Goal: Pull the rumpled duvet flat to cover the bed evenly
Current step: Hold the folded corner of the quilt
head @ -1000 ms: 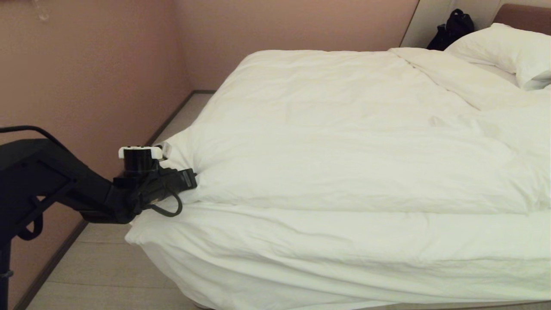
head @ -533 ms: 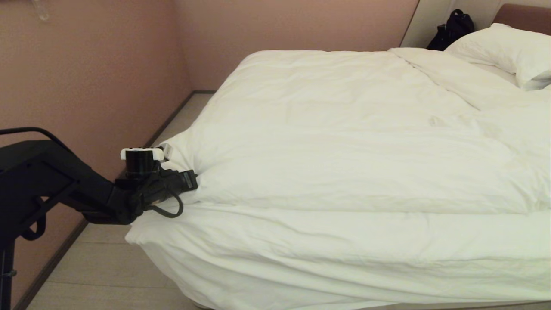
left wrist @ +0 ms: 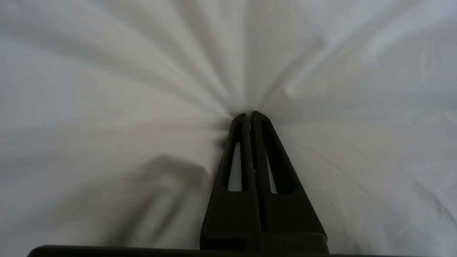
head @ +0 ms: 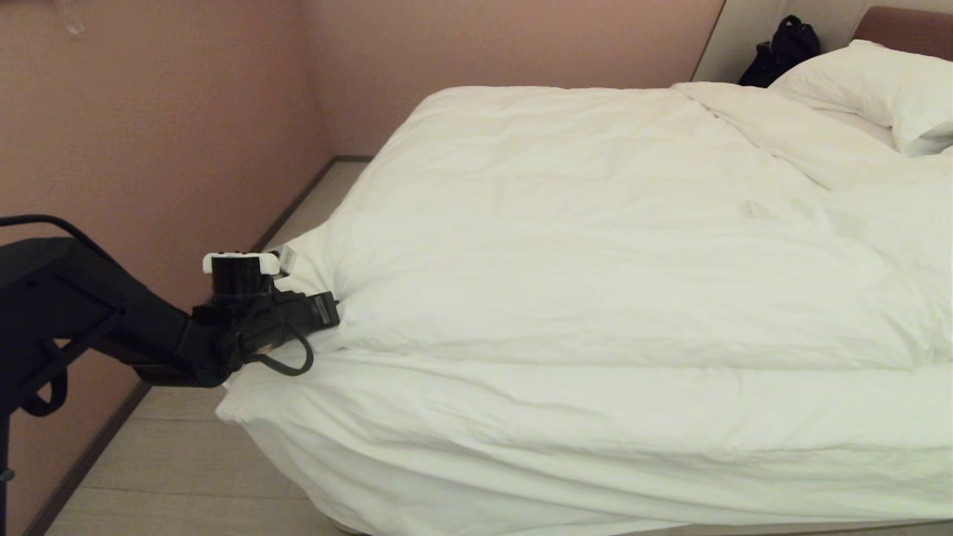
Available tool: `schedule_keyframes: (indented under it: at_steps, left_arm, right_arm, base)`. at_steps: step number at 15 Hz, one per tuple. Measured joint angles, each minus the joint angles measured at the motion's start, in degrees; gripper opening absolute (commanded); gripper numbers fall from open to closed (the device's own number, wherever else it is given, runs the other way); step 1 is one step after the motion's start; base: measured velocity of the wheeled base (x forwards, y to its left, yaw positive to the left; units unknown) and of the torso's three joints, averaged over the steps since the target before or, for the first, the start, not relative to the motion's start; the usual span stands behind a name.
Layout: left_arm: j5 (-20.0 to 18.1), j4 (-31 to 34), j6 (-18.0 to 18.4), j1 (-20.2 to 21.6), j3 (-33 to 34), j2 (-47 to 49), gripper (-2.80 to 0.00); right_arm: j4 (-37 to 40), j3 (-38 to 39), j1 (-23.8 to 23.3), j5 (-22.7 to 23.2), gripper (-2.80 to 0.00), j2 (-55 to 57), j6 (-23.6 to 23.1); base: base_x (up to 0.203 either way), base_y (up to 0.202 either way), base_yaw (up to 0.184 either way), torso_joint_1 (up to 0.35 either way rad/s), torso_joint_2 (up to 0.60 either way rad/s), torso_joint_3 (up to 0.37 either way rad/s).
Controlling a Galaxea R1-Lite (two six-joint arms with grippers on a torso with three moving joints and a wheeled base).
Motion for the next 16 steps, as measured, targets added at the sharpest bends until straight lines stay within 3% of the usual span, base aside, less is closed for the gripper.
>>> schedule_keyframes:
  at_steps: [8,16]
  left_arm:
    - [0.05,3.74,0.24,0.01,3.72,-4.78,-2.80]
    - [0.61,4.51,6.52,0.43,14.25,-13.57,-2.80]
  right_arm:
    - [0.00,0.00,0.00,0.01,-2.80,0.00,-0.02]
    - [0.00,0.00,-0.01,0.01,-2.80,0.00,0.00]
  base:
    - [0.000,0.000,0.000,0.000,0.00,0.000]
    - [0.000,0.000,0.000,0.000,0.00,0.000]
